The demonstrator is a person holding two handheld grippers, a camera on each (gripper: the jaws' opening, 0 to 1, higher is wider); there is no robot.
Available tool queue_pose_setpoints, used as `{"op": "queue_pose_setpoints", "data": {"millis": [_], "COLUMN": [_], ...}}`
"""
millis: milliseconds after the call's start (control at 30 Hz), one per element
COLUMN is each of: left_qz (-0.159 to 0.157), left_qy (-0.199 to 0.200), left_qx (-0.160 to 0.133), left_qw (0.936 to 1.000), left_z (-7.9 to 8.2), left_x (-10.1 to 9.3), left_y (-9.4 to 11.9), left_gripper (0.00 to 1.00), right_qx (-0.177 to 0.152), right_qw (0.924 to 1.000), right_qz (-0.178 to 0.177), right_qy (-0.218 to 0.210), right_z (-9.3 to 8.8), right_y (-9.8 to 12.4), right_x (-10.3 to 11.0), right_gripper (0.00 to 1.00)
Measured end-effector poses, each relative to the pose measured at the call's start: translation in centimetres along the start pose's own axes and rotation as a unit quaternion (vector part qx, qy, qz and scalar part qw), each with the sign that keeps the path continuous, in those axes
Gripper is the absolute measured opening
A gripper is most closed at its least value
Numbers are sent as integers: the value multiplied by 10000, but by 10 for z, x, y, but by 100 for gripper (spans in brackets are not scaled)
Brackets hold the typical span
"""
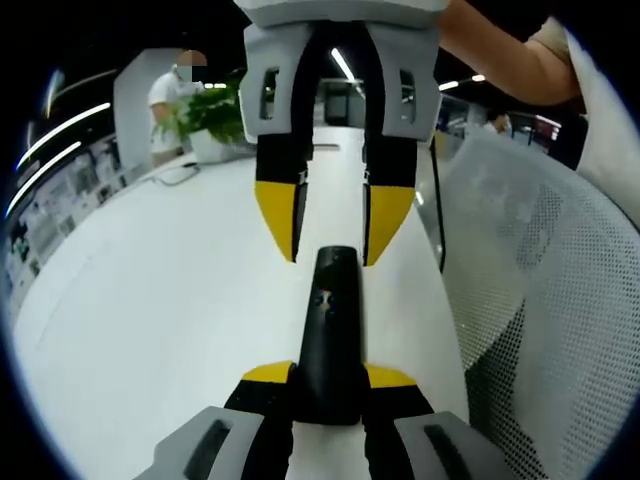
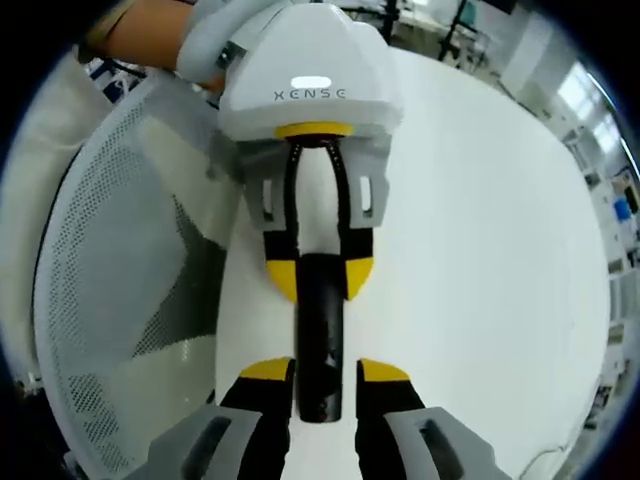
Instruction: Press the specified remote control buttons in sequence, fully releasing each button before pressing the next.
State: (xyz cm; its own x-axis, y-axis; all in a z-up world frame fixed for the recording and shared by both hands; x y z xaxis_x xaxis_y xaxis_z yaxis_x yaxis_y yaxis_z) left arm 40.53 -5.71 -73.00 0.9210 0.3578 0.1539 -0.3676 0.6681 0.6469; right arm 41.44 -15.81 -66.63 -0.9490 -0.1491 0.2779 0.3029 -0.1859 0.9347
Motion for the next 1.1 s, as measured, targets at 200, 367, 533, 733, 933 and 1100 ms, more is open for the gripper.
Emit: {"op": "queue_pose_setpoints", "data": {"millis": [200,367,533,733,933,1100], "left_qz": [5,8,11,12,11,12], "left_qy": [0,-2,-5,-7,-6,-5], "left_qx": [11,18,30,35,36,41], "left_qw": [10000,10000,10000,10000,10000,10000], "left_z": [0,1,2,3,3,3], "left_x": [1,1,1,0,0,-1], "left_y": [-1,-1,-2,-2,-2,-2], "left_gripper": [24,24,24,24,24,24], "right_qx": [18,19,11,84,100,66], "right_qw": [9999,9999,9997,9994,9990,9989], "right_qz": [9,13,28,17,48,66], "right_qy": [-106,-148,-226,-323,-428,-466], "right_z": [-9,-15,-23,-35,-43,-45], "right_y": [1,0,0,-4,-7,-9], "right_x": [0,0,-1,-4,-5,-5], "right_gripper": [26,26,27,27,28,28]}}
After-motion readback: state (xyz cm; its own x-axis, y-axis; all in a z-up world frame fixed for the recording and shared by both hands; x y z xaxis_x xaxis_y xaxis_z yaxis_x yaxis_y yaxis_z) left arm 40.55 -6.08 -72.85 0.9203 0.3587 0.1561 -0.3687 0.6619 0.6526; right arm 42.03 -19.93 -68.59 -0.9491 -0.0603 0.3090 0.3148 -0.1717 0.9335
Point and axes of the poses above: the point that each gripper's makers call its tool centre point, and the gripper's own axes: y roughly backward along the fingers, x roughly to its left, z roughly out of its top, the point moved 7 cm from there along y, roughly backward along the fingers, and after that the axes turned 15 degrees about z, right-handed, at the moved point
